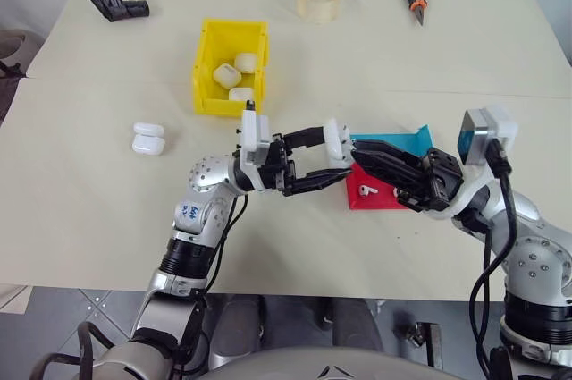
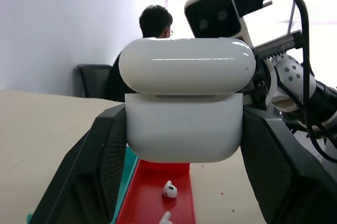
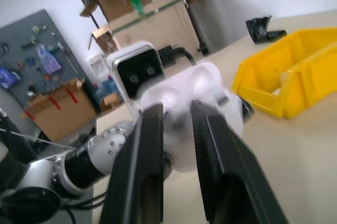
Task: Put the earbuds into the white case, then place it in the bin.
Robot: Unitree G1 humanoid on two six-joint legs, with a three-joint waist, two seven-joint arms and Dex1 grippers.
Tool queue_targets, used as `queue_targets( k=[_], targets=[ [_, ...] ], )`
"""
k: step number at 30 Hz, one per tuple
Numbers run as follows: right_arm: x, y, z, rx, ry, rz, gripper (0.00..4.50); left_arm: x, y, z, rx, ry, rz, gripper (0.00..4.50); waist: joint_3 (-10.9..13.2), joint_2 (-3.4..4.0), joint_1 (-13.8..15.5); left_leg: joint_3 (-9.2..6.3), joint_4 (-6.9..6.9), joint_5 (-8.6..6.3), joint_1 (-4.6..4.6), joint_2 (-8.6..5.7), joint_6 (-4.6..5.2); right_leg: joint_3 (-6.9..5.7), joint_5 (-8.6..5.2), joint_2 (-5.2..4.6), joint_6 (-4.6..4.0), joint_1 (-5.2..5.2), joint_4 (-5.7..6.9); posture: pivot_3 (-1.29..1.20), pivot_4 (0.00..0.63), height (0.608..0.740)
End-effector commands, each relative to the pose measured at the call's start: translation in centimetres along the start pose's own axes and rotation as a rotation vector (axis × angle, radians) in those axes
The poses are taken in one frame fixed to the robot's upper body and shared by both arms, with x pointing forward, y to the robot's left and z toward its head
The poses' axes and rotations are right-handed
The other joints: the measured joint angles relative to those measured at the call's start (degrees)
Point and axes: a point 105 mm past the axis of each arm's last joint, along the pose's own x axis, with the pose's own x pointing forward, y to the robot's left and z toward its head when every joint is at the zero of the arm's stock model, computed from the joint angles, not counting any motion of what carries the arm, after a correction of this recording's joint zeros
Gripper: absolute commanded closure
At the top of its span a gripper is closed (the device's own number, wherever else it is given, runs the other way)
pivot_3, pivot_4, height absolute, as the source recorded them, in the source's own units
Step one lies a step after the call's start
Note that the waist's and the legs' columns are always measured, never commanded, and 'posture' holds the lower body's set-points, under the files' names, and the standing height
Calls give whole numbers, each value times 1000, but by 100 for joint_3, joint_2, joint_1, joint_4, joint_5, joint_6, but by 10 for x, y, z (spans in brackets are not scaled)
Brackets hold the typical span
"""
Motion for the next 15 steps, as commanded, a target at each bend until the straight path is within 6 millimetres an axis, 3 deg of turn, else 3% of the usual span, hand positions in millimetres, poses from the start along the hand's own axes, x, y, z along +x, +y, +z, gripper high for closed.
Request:
queue_targets(
  k=[1, 3, 10, 13, 15],
  targets=[
    [4, 3, 5, 16, 6, 28, 3438, 6, -3, 15, 53, -56, -34, 1703, 0, 0, 0, 1, 0, 0, 0, 0, 0, 1, 0, 0, 0, -1, 0, 0, 150, 740],
    [4, 4, 10, -5, 9, 38, 2938, 6, -3, 15, 55, -52, -36, 1703, 0, 0, 7, 1, 1, 0, -1, 0, 0, 1, 0, 0, 0, 0, -1, 0, 150, 740],
    [-14, -11, 18, -109, 62, -30, 526, -4, -3, 10, 74, 9, -30, 1703, 0, -1, 12, 0, 1, 0, -2, -1, 1, 0, 0, 0, 0, 0, -1, 0, 150, 740],
    [-25, -20, 20, -163, 108, -63, 637, -13, 1, 6, 108, 92, -24, 1703, 0, -1, 6, 1, 1, 0, -1, -1, 1, 0, 0, 0, 0, 0, -1, 0, 150, 740],
    [-30, -25, 21, -203, 137, -78, 1140, -19, 3, 1, 136, 163, -24, 1703, 0, -1, 5, 2, 1, 0, 0, -1, 1, 1, 0, 0, 0, 0, -1, 0, 150, 740]
  ],
)
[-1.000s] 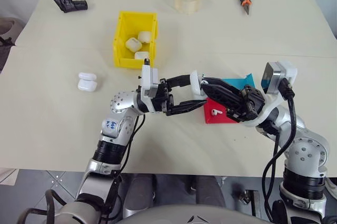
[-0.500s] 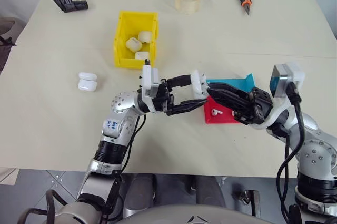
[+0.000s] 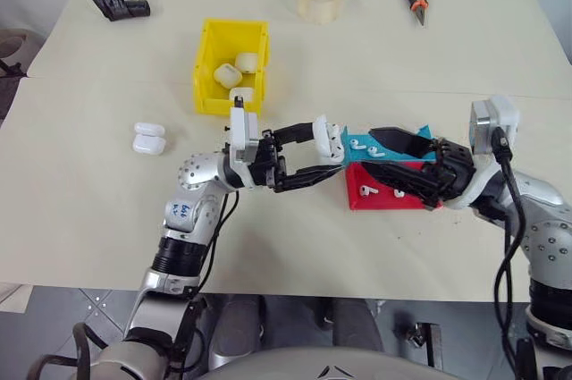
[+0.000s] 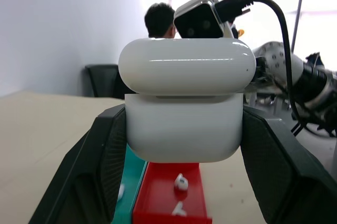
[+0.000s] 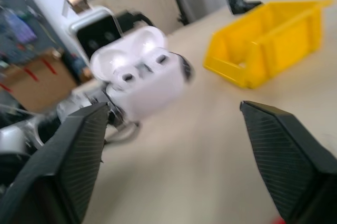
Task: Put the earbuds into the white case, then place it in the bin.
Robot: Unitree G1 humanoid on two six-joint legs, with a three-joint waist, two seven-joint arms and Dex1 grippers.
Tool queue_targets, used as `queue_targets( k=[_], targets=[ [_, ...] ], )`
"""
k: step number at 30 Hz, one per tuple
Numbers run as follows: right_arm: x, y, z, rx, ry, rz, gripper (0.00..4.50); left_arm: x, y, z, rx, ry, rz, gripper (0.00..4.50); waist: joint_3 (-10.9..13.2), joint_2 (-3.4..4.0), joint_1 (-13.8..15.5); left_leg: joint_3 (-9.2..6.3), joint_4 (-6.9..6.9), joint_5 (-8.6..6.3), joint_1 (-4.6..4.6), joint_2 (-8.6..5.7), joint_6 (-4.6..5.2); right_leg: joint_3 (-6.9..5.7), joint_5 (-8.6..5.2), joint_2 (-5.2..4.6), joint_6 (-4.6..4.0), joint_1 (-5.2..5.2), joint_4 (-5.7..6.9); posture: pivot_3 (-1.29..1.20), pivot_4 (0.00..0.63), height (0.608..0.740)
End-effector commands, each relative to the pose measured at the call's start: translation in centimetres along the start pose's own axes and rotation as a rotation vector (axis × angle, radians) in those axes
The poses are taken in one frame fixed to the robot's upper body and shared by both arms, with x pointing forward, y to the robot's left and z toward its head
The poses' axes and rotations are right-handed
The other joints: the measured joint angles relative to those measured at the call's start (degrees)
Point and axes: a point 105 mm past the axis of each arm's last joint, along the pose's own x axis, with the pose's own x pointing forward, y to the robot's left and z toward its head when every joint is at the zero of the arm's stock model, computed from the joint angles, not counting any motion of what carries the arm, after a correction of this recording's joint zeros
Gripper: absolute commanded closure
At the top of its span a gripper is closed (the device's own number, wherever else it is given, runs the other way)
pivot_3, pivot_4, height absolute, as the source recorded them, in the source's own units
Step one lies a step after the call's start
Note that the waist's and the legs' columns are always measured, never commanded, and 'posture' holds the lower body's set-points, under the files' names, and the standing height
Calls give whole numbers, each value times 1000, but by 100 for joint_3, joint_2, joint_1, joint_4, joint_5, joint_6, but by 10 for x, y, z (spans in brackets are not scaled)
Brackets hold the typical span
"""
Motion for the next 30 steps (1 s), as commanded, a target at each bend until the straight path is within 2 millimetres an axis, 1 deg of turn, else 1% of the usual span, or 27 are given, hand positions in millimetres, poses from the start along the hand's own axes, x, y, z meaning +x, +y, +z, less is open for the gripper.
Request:
queue_targets(
  k=[1, 3, 5, 6, 9, 10, 14, 17, 20, 23, 27, 30],
  targets=[
    [-9, -5, 7, -127, 43, -10, 1478, -7, 0, -7, 106, 139, -32, 1703, 0, 0, 2, 0, 0, 0, 0, 0, 0, 0, 0, 0, 0, 0, 0, 0, 150, 740],
    [-10, -5, 1, -194, 119, 17, 2190, -16, -2, -25, 185, 330, -108, 1703, 0, 0, 5, 1, -2, 0, 0, 0, 0, 0, 0, 0, 0, 0, -2, 0, 150, 740],
    [-1, 4, -3, -232, 163, 80, 2835, -18, 4, -31, 222, 442, -117, 1703, 0, 0, 0, 4, -3, 0, 0, 0, 0, 0, 0, 0, 0, -1, -2, 0, 150, 740],
    [4, 7, -3, -242, 166, 99, 3249, -16, 6, -32, 223, 459, -111, 1703, 0, 0, 2, 4, -2, 0, 1, 0, 0, 0, 0, 1, 0, -1, -2, 0, 150, 740],
    [19, 17, -3, -265, 166, 157, 4310, -9, 8, -33, 210, 487, -105, 1703, 1, -1, 12, 3, 1, 0, -3, 0, 0, 0, 0, 0, 0, -1, 0, 0, 150, 740],
    [25, 20, -4, -271, 169, 174, 4483, -7, 8, -34, 202, 491, -106, 1703, 0, -1, 5, 2, 1, 0, -4, 0, 0, -1, 0, 0, 0, -1, -1, 0, 150, 740],
    [48, 37, -9, -295, 200, 271, 4483, 1, 4, -36, 184, 489, -113, 1703, 0, -1, -7, 1, -1, 0, -2, 1, -1, -2, 0, 1, 0, -2, -1, 0, 150, 740],
    [58, 37, -11, -293, 200, 263, 4483, 5, -1, -35, 184, 469, -126, 1703, 1, -1, -2, 1, 0, 0, -3, 1, -1, -2, 0, 1, 0, -2, 0, 0, 150, 740],
    [63, 29, -16, -303, 233, 228, 4483, 8, -3, -32, 190, 442, -133, 1703, 1, -1, 10, 0, 2, 0, -5, 0, -1, -2, 0, 0, 0, -2, 0, 0, 150, 740],
    [59, 15, -23, -304, 269, 174, 4483, 7, -5, -28, 196, 415, -137, 1703, 1, -1, 1, 0, 1, 0, -4, 0, -1, -3, 0, 0, 0, -2, 0, 0, 150, 740],
    [41, 1, -25, -294, 292, 127, 4483, 2, -2, -22, 199, 374, -101, 1703, 1, -1, 6, 1, 1, 0, -4, 0, -1, -3, 0, 0, 0, -2, 0, 0, 150, 740],
    [28, -8, -22, -280, 262, 73, 4483, 2, 0, -9, 188, 282, -63, 1703, 1, -2, 2, 1, 1, 0, -5, 0, -1, -2, 0, 0, 0, -2, -1, 0, 150, 740]
  ],
)
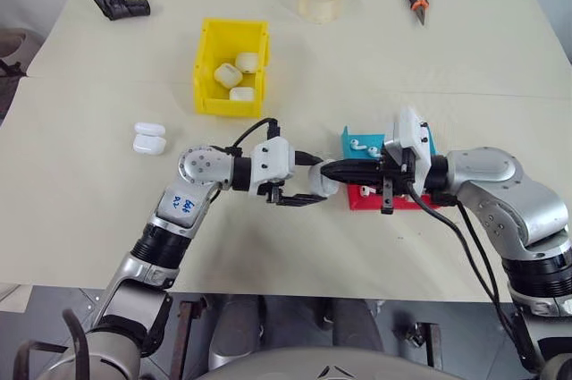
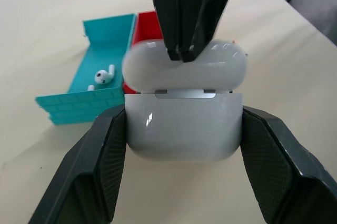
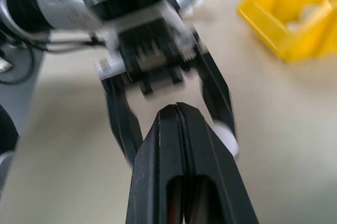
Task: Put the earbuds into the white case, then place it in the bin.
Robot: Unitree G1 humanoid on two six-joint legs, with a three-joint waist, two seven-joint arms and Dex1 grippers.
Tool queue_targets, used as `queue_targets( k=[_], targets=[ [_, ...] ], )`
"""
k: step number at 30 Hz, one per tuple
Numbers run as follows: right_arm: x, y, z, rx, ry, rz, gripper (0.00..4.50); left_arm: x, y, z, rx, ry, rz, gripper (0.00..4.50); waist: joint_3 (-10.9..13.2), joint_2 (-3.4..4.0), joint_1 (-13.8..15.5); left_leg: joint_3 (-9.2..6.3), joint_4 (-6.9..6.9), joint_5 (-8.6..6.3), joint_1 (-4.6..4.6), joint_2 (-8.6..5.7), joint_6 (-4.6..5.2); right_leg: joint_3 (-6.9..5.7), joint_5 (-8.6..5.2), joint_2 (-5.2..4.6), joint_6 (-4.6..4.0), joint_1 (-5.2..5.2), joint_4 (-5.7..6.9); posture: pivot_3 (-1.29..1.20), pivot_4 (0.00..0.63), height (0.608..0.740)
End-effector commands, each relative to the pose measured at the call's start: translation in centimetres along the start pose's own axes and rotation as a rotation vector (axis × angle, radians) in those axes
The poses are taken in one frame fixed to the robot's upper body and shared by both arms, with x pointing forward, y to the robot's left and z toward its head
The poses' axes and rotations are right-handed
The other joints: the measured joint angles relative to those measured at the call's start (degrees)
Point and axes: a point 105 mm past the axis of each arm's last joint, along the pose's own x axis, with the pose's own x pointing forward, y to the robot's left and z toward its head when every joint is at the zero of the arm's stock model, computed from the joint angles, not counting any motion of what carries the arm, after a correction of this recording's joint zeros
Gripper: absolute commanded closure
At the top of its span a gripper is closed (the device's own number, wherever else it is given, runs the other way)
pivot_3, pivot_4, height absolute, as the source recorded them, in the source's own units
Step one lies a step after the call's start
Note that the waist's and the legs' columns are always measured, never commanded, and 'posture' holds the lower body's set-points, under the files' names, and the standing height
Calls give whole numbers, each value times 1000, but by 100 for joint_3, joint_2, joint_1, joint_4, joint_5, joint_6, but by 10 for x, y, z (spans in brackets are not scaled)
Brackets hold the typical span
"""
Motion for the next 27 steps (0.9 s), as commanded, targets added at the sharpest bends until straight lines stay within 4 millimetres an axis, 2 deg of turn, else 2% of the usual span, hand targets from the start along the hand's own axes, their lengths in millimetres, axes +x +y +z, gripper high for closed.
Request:
queue_targets(
  k=[1, 5, 8, 12, 14, 17, 20, 23, 27],
  targets=[
    [-16, -8, 5, -21, -46, -54, 4483, -6, 6, 30, 51, -146, 50, 1703, 1, -2, -1, 0, 0, 0, 0, 0, 0, -1, 0, 0, 0, 0, 1, 0, 150, 740],
    [-32, -13, 2, -8, -98, -112, 4483, -16, 12, 31, 15, -170, 131, 1703, 1, -1, -7, -1, 0, 0, 2, 1, 0, 0, 0, 0, 0, 0, 2, 0, 150, 740],
    [-44, -14, 10, -97, -190, -170, 3928, -33, 22, 35, -28, -222, 286, 1703, 1, -2, -10, 0, -1, 0, 3, 1, 0, 1, 0, 0, 0, 0, 2, 0, 150, 740],
    [-57, -20, 14, -167, -270, -287, 2623, -60, 40, 30, -111, -228, 570, 1703, 1, -2, -11, -1, -1, 0, 4, 3, 0, 1, 0, 0, 0, 0, 4, 0, 150, 740],
    [-60, -22, 12, -208, -270, -325, 1956, -73, 47, 30, -97, -217, 702, 1703, 1, -2, -11, -1, 0, 0, 6, 3, 0, 3, 0, 0, 0, 2, 4, 0, 150, 740],
    [-62, -23, 10, -226, -275, -347, 969, -94, 62, 33, -127, -248, 926, 1703, 1, -2, 10, -2, 0, 0, 6, 3, 0, 3, 0, 0, 0, 2, 4, 0, 150, 740],
    [-59, -23, 6, -216, -270, -346, 42, -103, 79, 37, -130, -264, 1038, 1703, 1, -3, 11, -5, 1, 0, 6, 1, 0, 1, 0, -1, 0, 6, 3, 0, 150, 740],
    [-55, -23, 5, -211, -269, -341, 42, -105, 105, 34, -122, -228, 1087, 1703, 2, -4, 21, -5, 1, 0, 6, 1, -1, -1, 0, 0, 0, 6, 3, 0, 150, 740],
    [-49, -23, 6, -211, -270, -330, 42, -98, 138, 23, -145, -129, 1084, 1703, 1, -4, 1, -1, 0, 0, 9, -2, -1, -1, 0, 0, 1, 8, 3, 0, 150, 740]
  ],
)
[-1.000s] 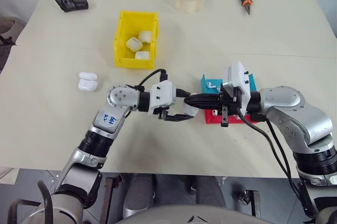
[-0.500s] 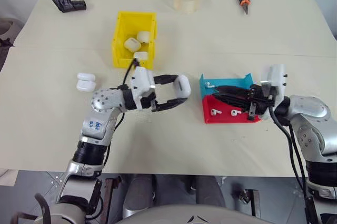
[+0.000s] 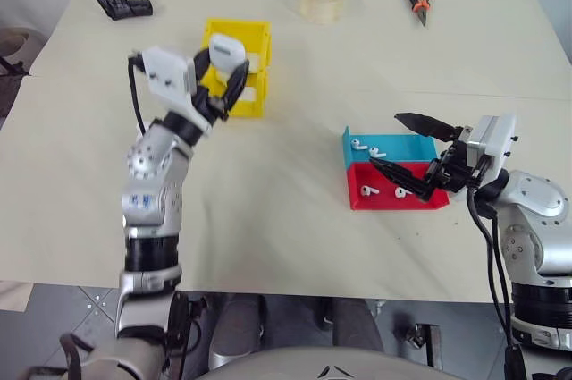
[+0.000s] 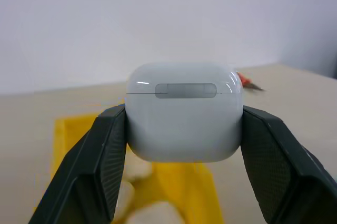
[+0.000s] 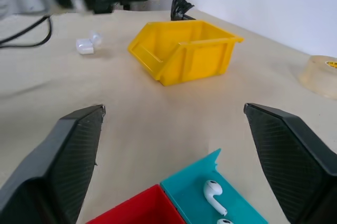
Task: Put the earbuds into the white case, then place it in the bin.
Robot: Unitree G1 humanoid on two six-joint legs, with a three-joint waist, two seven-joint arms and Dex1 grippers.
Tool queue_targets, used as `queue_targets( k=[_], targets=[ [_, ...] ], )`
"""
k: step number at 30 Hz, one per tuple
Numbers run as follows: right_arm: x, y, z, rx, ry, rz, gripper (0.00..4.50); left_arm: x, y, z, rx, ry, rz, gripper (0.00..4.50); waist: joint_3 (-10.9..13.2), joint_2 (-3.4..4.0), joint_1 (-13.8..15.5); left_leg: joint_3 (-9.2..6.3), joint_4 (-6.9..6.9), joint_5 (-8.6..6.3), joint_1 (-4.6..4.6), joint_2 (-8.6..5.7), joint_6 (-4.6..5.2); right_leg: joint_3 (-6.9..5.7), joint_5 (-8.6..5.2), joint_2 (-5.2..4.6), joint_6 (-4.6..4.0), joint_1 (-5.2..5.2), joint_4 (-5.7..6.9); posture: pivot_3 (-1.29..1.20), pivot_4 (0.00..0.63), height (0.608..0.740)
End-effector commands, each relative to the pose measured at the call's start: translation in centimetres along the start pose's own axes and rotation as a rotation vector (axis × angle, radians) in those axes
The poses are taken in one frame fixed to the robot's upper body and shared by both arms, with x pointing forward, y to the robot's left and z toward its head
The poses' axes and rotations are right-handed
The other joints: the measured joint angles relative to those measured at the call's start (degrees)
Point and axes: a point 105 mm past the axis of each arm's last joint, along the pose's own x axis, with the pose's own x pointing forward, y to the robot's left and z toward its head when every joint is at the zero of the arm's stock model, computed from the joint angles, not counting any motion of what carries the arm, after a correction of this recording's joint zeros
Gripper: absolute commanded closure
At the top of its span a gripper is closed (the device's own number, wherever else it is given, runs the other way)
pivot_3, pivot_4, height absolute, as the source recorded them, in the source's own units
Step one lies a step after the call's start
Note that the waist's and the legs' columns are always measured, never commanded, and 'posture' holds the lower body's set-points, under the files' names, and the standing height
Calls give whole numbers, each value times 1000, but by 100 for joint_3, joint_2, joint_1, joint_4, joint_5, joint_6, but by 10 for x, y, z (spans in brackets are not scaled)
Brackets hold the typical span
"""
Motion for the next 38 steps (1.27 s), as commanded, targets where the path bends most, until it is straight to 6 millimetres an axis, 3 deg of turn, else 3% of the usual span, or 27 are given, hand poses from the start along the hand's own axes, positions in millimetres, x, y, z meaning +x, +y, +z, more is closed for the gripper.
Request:
queue_targets(
  k=[1, 9, 14, 18, 21, 24, 28, 32, 38],
  targets=[
    [6, 2, 8, -29, -25, 11, 42, 19, 11, -8, 65, 62, 15, 1703, 0, 0, -14, 1, -3, 0, 0, 0, 0, -1, 0, 1, 0, -1, -3, 0, 150, 740],
    [9, 3, 9, -28, -16, 16, 42, 32, 21, -24, 67, 168, 18, 1703, 1, -1, -38, 5, -17, 0, -1, -1, 0, -5, 0, 1, 0, -6, -9, 0, 150, 740],
    [10, 2, 9, -29, -21, 12, 0, 28, 10, -13, 37, 104, -48, 43, 1, -2, -16, 3, -10, 0, -2, 0, 0, -5, 0, 1, 0, -4, -5, 0, 150, 740],
    [9, 2, 8, -27, -18, 15, 0, 15, -1, -7, 65, 88, -145, 15, 1, -1, -34, 3, -10, 0, -1, 0, 0, -4, 0, 1, 0, -5, -4, 0, 150, 740],
    [7, 0, 6, -28, -7, 25, 0, 3, 5, -6, 68, 91, -149, 15, 1, -1, -38, 3, -10, 1, 0, 1, -1, -4, 0, 1, 0, -5, -3, 0, 150, 740],
    [3, -1, 5, -24, 9, 44, 0, -14, -2, 2, 68, 56, -253, 15, 1, -1, -49, 4, -10, 1, 1, 1, -2, -2, 0, 1, 0, -6, -1, 0, 150, 740],
    [-5, 3, 2, 4, 62, 122, 0, -60, -20, -4, 161, 90, -526, 15, 0, 0, -79, 5, -11, 1, 3, 3, -2, -1, 0, 1, 0, -6, -1, 0, 150, 740],
    [-16, 4, 1, -30, 121, 175, 0, -105, -16, -15, 178, 167, -641, 15, 0, 0, -75, 5, -10, 1, 4, 5, -2, 1, 0, 0, 0, -6, -2, 0, 150, 740],
    [-22, -1, 0, -49, 144, 182, 0, -116, -16, -18, 200, 191, -677, 15, 1, -1, 1, 3, 0, 1, 1, 5, -1, 2, 0, -1, 0, -2, 0, 0, 150, 740]
  ],
)
